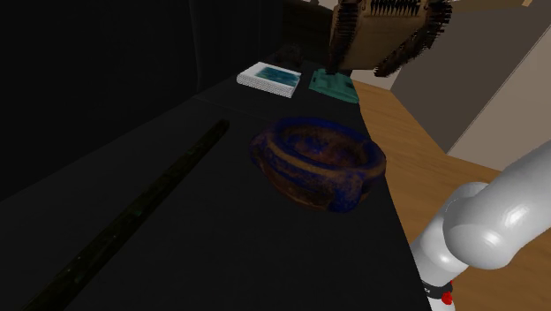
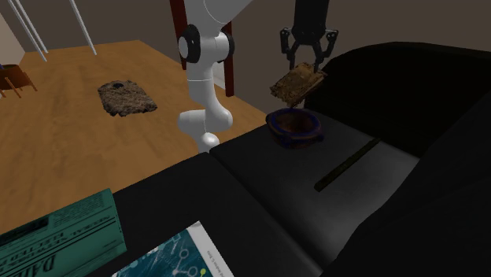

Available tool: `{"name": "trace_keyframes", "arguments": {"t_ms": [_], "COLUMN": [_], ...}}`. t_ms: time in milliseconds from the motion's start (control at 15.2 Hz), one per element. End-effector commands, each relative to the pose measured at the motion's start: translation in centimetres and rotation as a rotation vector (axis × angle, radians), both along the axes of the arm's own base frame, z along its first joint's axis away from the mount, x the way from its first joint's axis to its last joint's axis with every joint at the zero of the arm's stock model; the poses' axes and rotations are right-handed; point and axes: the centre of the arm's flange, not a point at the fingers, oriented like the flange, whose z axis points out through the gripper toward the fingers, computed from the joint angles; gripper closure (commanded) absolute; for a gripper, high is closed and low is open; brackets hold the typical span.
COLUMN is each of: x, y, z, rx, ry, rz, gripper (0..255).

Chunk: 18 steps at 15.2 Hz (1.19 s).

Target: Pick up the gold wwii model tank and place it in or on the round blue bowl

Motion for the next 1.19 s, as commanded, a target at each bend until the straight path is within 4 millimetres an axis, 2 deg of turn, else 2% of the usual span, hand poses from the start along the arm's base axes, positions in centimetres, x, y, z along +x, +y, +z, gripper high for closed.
{"name": "trace_keyframes", "arguments": {"t_ms": [0,1056,1122], "x": [-0.5,-0.5,-0.5], "y": [0.1,0.1,0.1], "z": [-0.6,-9.2,-9.2], "rx": [0.0,0.0,0.0], "ry": [0.0,0.0,0.0], "rz": [-0.001,-0.001,-0.001], "gripper": [255,255,255]}}
